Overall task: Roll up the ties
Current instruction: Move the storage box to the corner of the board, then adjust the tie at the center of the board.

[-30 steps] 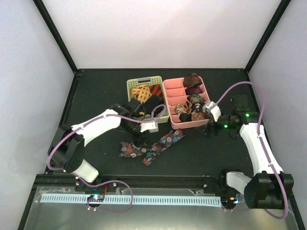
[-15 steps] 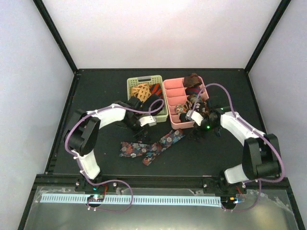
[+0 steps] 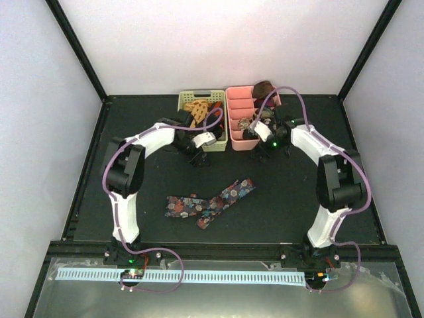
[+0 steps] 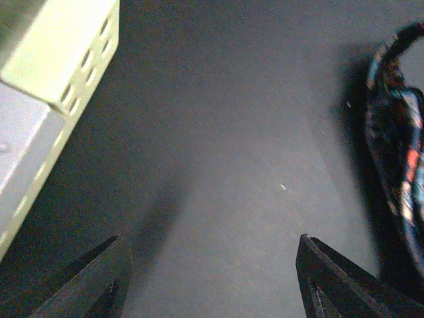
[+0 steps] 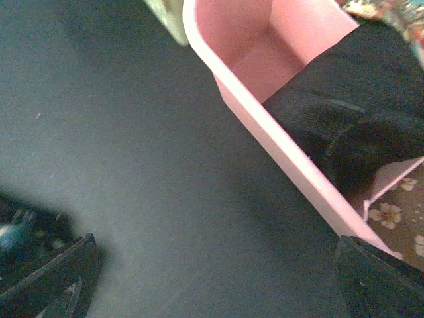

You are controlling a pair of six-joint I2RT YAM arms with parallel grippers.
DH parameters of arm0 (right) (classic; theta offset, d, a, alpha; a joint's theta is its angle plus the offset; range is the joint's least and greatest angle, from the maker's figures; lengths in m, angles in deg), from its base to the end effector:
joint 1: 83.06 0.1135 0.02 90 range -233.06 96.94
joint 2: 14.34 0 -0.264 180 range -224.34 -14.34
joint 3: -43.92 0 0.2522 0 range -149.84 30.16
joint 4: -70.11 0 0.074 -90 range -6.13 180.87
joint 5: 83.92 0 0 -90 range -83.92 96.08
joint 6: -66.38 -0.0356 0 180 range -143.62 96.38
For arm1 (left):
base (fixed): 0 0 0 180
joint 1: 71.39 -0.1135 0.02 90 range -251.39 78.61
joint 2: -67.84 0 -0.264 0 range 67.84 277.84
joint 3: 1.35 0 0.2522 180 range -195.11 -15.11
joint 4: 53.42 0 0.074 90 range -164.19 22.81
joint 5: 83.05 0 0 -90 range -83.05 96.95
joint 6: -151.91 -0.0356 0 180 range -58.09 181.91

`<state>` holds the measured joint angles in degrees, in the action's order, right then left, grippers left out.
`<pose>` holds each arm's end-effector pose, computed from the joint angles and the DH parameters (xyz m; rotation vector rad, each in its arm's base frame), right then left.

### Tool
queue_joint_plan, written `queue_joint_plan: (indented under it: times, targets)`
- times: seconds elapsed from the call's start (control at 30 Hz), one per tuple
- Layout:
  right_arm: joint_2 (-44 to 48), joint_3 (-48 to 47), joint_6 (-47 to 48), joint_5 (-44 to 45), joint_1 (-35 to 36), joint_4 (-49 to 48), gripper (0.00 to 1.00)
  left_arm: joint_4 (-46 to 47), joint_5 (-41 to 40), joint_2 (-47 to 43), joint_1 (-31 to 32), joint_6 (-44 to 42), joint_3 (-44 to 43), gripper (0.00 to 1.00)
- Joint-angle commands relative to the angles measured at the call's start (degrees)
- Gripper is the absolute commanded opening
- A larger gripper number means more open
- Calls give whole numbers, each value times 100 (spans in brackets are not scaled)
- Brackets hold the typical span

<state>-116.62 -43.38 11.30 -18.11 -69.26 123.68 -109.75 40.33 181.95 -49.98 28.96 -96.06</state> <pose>0.3449 0.0997 0.2072 -1.1964 2.3803 0.4684 0.3571 -0.1611 0.1702 1.3407 2.3863 -0.7815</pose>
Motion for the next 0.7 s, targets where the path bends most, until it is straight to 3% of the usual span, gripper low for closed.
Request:
queue_joint_plan:
  times: [0.0, 0.17, 0.37, 0.53, 0.67]
  targets:
    - [-436, -840, -187, 290, -8, -350, 100, -260, -93, 474, -123, 75, -765, 71]
    - [-263, -1002, -157, -94, -2, 11, 100, -512, -51, 228, -176, -104, -827, 70]
    - [869, 175, 407, -1117, -8, 712, 98, -1534, 862, -904, -55, -1222, 262, 71]
    - [2174, 1242, 446, -1552, -7, 615, 97, -2082, 606, -1689, -239, -2071, 1627, 75]
    - [2628, 1341, 317, -1840, 40, 838, 98, -2256, 309, -2084, -720, -2343, 2244, 76]
